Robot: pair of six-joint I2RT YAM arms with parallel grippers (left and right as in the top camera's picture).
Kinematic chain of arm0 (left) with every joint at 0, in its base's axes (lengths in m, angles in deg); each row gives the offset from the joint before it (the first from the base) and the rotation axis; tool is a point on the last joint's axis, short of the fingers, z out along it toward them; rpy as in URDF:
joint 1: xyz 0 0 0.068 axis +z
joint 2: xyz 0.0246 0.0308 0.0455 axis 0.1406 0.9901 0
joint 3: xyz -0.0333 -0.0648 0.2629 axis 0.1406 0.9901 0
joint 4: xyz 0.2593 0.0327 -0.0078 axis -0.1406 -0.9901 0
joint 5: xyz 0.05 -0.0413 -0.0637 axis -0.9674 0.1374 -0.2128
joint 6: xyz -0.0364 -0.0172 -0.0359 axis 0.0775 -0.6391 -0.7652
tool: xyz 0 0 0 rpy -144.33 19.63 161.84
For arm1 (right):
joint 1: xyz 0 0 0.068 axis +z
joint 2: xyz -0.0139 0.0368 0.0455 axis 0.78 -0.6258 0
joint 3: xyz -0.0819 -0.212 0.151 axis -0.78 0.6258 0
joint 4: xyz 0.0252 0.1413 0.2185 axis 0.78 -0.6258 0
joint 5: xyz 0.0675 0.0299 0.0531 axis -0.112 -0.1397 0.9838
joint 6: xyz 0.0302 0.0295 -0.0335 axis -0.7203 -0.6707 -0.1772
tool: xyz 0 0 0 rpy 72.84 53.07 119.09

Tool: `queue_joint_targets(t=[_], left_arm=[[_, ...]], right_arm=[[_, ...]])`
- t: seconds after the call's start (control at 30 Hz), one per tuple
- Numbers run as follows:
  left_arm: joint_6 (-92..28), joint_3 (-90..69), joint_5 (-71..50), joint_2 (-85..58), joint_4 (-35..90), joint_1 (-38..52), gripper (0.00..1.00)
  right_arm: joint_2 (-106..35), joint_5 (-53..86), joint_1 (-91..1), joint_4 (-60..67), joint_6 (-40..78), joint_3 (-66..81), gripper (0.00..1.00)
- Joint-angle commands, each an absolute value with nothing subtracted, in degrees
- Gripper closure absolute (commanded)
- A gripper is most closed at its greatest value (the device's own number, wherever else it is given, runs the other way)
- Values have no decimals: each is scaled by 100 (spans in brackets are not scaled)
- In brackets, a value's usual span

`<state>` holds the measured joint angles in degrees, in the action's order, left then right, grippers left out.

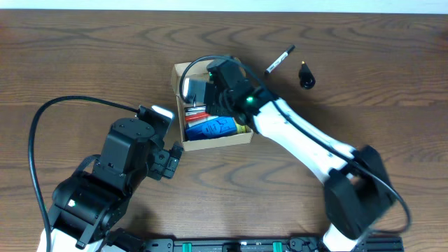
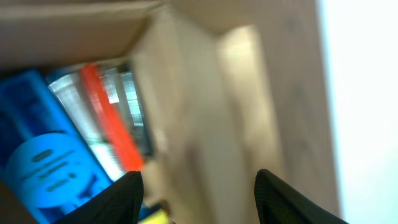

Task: Pack container
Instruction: 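Lower the blue-capped marker into the box and open right gripper, then move right gripper to the black-capped white marker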

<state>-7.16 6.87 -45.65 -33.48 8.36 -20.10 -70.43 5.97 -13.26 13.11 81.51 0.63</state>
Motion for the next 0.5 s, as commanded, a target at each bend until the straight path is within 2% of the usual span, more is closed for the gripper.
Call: queue_joint_targets(t=[0.0, 0.03, 0.07, 0.1, 0.27, 0.47], left_arm=[[-615, 617, -4524, -3346, 819, -2006, 5], [-615, 617, -4524, -3346, 819, -2008, 5], [-615, 617, -4524, -3346, 819, -2006, 5], [-615, 617, -4524, -3346, 819, -2006, 5], [-615, 617, -4524, -3346, 819, -2006, 5], [-615, 617, -4524, -3346, 819, -2006, 5]], right_arm=[[-6400, -12, -1455, 1429, 7113, 48, 34], [-6317, -80, -1547, 1510, 6796, 48, 24], [-6263, -100, -1654, 1580, 6488, 48, 8], [-6230, -96, -1757, 1624, 6265, 48, 1], [-6219, 250, -2253, 1477, 5437, 48, 1], [-6254, 350, -2419, 1427, 5314, 50, 1]])
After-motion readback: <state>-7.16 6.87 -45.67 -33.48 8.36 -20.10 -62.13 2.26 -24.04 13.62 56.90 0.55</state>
